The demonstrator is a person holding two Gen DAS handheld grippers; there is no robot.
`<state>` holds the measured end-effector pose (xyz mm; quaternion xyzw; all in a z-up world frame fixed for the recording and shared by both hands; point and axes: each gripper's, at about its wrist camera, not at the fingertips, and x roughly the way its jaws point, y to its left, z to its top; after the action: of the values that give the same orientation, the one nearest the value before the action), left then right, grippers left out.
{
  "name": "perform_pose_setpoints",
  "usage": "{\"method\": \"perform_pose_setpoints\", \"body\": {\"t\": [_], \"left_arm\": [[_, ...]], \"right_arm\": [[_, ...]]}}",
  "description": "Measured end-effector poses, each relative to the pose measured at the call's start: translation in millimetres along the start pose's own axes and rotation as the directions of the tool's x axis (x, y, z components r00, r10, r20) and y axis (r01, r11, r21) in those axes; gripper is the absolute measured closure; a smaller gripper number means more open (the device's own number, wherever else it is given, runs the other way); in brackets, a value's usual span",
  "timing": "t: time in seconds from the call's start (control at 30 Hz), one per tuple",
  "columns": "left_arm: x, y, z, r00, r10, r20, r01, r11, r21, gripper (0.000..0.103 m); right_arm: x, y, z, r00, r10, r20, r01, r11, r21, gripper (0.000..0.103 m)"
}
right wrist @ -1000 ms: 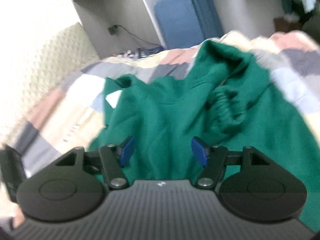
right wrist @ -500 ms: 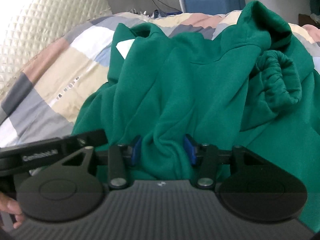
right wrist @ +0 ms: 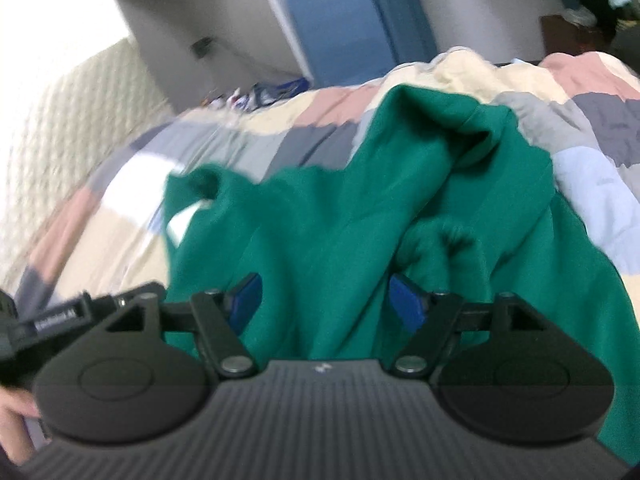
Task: Fold large clothes
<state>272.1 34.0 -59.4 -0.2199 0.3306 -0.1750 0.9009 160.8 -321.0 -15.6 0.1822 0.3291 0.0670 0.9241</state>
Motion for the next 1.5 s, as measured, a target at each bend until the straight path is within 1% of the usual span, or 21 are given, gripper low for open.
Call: {"method": "perform_pose_setpoints", "body": {"t": [0.1,0.17,0.23,0.27,0.3,0.33,0.37,0.43,0.53,0.6,0.63,0.7,0.8,0.87,0.93,1.0,1.17,1.23,1.4,1.43,1.5], "left_arm": [[29.6,0.3,16.2,1.0,0.0,-0.019,0.0,1.0,-0.017,0.036],[45.8,-6.5,22.0,0.999,0.02,-0.027,-0.019,1.0,0.014,0.038],[57.6,-10.2,24.7,0.998,0.04,-0.047,-0.038,0.999,0.038,0.04],[61.4,-13.4,25.9,0.998,0.04,-0.053,-0.037,0.997,0.063,0.055],[64.7,-16.6,27.1,0.997,0.046,-0.061,-0.04,0.995,0.092,0.072],[66.9,-19.9,28.3,0.996,0.054,-0.067,-0.046,0.992,0.12,0.079],[66.7,-22.2,28.4,0.996,0.056,-0.073,-0.046,0.99,0.131,0.092],[63.8,-22.9,34.3,0.996,-0.004,-0.085,0.013,0.994,0.104,0.095],[53.0,-22.3,45.5,0.992,-0.111,-0.059,0.112,0.993,0.021,0.096],[50.7,-20.8,50.4,0.982,-0.184,-0.038,0.183,0.982,-0.04,0.096],[53.1,-21.9,51.0,0.98,-0.198,-0.033,0.196,0.979,-0.051,0.096],[60.1,-29.7,47.8,0.984,-0.175,-0.04,0.175,0.985,-0.008,0.096],[79.7,-35.1,37.3,0.994,-0.093,-0.061,0.097,0.994,0.058,0.096],[94.4,-36.6,28.0,0.997,-0.029,-0.073,0.038,0.992,0.117,0.096],[109.7,-36.2,18.4,0.995,0.036,-0.095,-0.019,0.986,0.168,0.095],[120.8,-32.9,11.8,0.991,0.069,-0.115,-0.047,0.982,0.185,0.095],[120.0,-33.9,12.7,0.991,0.073,-0.116,-0.05,0.981,0.188,0.095],[110.9,-36.4,12.9,0.991,0.075,-0.108,-0.053,0.98,0.191,0.094],[73.5,-48.7,7.9,0.993,0.09,-0.082,-0.07,0.974,0.216,0.072],[64.6,-50.5,5.3,0.993,0.08,-0.083,-0.061,0.975,0.215,0.07],[47.4,-56.2,-1.4,0.995,0.07,-0.076,-0.052,0.974,0.222,0.069]], "right_arm": [[27.2,-13.1,12.5,0.999,-0.037,0.005,0.037,0.999,0.022,0.032],[44.4,-20.6,17.1,0.998,-0.058,-0.003,0.058,0.998,0.013,0.036],[57.1,-25.8,20.8,0.996,-0.08,-0.026,0.08,0.997,-0.016,0.058],[59.7,-28.4,23.1,0.996,-0.084,-0.034,0.084,0.996,-0.025,0.066],[61.7,-31.4,25.5,0.996,-0.073,-0.04,0.072,0.997,-0.026,0.08],[60.9,-34.9,28.4,0.998,-0.053,-0.039,0.052,0.998,-0.02,0.088],[57.3,-36.8,32.2,0.999,-0.042,-0.028,0.042,0.999,-0.016,0.09],[46.1,-39.3,43.8,0.999,-0.035,-0.012,0.035,0.999,-0.006,0.092],[28.2,-46.8,69.2,0.998,-0.009,0.063,0.007,0.999,0.034,0.093],[23.6,-52.0,84.5,0.994,-0.021,0.105,0.017,0.999,0.035,0.093],[27.6,-53.4,91.4,0.994,-0.036,0.106,0.033,0.999,0.028,0.093],[39.5,-53.8,99.2,0.993,-0.073,0.098,0.072,0.997,0.005,0.092],[69.0,-52.2,94.4,0.99,-0.131,0.052,0.133,0.99,-0.04,0.092],[89.8,-52.9,84.1,0.986,-0.167,0.029,0.169,0.982,-0.082,0.092],[108.1,-58.4,71.4,0.981,-0.196,-0.01,0.193,0.975,-0.112,0.092],[122.5,-65.6,59.1,0.977,-0.207,-0.045,0.202,0.974,-0.106,0.092],[119.2,-70.5,60.7,0.983,-0.178,-0.048,0.175,0.983,-0.062,0.091],[108.8,-68.0,62.3,0.985,-0.166,-0.038,0.164,0.986,-0.042,0.086],[74.3,-59.1,54.2,0.99,-0.14,-0.019,0.139,0.99,-0.024,0.071],[65.4,-56.5,50.7,0.992,-0.128,-0.01,0.127,0.992,-0.018,0.065],[46.0,-51.1,42.9,0.994,-0.105,0.005,0.106,0.994,-0.01,0.059]]}}
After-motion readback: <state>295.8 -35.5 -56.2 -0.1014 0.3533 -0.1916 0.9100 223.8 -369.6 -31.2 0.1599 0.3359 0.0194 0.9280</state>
